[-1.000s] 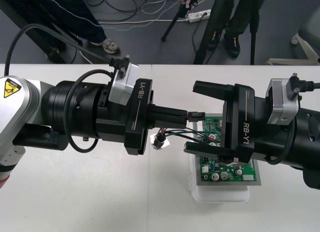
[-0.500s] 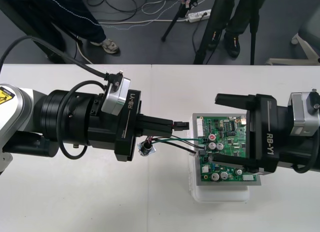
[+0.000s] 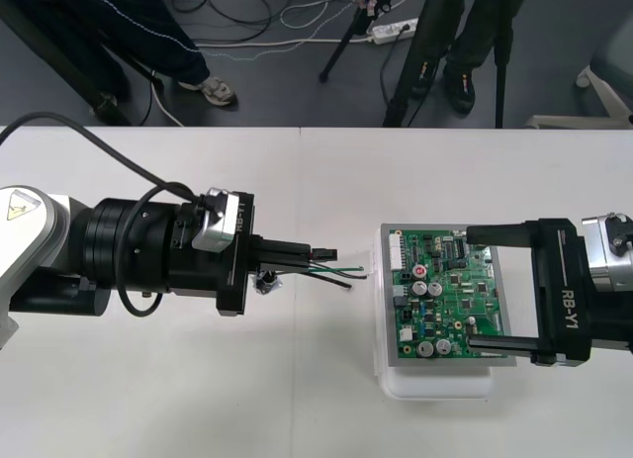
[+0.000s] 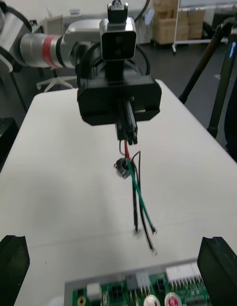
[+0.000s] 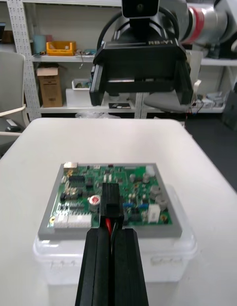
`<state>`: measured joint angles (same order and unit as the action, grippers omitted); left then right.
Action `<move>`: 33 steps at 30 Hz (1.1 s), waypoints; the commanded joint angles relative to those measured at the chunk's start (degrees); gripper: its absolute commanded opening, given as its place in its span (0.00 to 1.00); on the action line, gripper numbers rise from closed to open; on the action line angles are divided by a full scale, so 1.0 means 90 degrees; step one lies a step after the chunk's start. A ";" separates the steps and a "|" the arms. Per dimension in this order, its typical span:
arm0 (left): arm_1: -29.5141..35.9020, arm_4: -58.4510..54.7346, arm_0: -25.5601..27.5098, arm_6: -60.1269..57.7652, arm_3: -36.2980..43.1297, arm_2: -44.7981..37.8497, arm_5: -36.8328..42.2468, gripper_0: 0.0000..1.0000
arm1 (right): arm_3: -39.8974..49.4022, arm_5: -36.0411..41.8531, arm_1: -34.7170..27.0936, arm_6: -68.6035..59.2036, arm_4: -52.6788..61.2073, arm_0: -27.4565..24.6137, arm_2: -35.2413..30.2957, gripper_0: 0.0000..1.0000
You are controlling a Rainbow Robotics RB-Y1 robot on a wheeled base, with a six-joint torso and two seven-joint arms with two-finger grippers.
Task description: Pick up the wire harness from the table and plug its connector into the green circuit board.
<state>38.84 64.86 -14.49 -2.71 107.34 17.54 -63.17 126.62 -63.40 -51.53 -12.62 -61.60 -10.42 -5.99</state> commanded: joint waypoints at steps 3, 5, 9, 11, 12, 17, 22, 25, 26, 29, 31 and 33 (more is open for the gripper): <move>0.0049 0.0010 0.0067 0.0447 -0.0569 -0.0064 -0.0609 0.00 | -0.0192 -0.0671 -0.0271 -0.0082 -0.0850 -0.0141 -0.0692 1.00; 0.0040 0.0020 0.0067 0.0623 -0.0726 -0.0044 -0.0657 0.00 | -0.0192 -0.0856 -0.0271 -0.0111 -0.1163 -0.0170 -0.0828 1.00; 0.0030 -0.0039 0.0067 0.0926 -0.0980 0.0102 -0.0677 0.00 | -0.0192 -0.1208 -0.0271 -0.0111 -0.1690 -0.0189 -0.1014 1.00; 0.0020 -0.0127 0.0057 0.1053 -0.1146 0.0220 -0.0677 0.00 | -0.0192 -0.1394 -0.0271 -0.0121 -0.1856 -0.0189 -0.1092 1.00; 0.0010 -0.0176 0.0038 0.1170 -0.1253 0.0288 -0.0677 0.00 | -0.0192 -0.1501 -0.0271 -0.0130 -0.1954 -0.0189 -0.1141 1.00; -0.0087 -0.0254 -0.0050 0.1678 -0.1722 0.0542 -0.0677 0.00 | -0.0192 -0.1999 -0.0271 -0.0140 -0.2452 -0.0189 -0.1307 1.00; -0.0253 -0.0254 -0.0177 0.2166 -0.2132 0.0727 -0.0677 0.00 | -0.0192 -0.2497 -0.0271 -0.0150 -0.3038 -0.0189 -0.1375 1.00; -0.0371 -0.0263 -0.0265 0.2390 -0.2376 0.0825 -0.0677 0.00 | -0.0202 -0.2663 -0.0271 -0.0179 -0.3263 -0.0180 -0.1375 1.00; -0.0449 -0.0263 -0.0294 0.2498 -0.2493 0.0854 -0.0677 0.00 | -0.0192 -0.2731 -0.0271 -0.0199 -0.3360 -0.0180 -0.1385 1.00; -0.0605 -0.0254 -0.0382 0.2732 -0.2767 0.0903 -0.0677 0.00 | -0.0192 -0.2839 -0.0271 -0.0248 -0.3643 -0.0180 -0.1385 1.00; -0.0703 -0.0254 -0.0431 0.2752 -0.2923 0.0942 -0.0677 0.00 | -0.0192 -0.2888 -0.0261 -0.0287 -0.3829 -0.0180 -0.1375 1.00; -0.0771 -0.0273 -0.0489 0.2771 -0.3011 0.1050 -0.0677 0.00 | -0.0192 -0.2907 -0.0261 -0.0345 -0.4034 -0.0180 -0.1366 1.00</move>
<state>34.21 63.50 -16.04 17.07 81.07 24.92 -66.77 124.73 -88.92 -52.20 -12.74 -95.70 -11.17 -16.58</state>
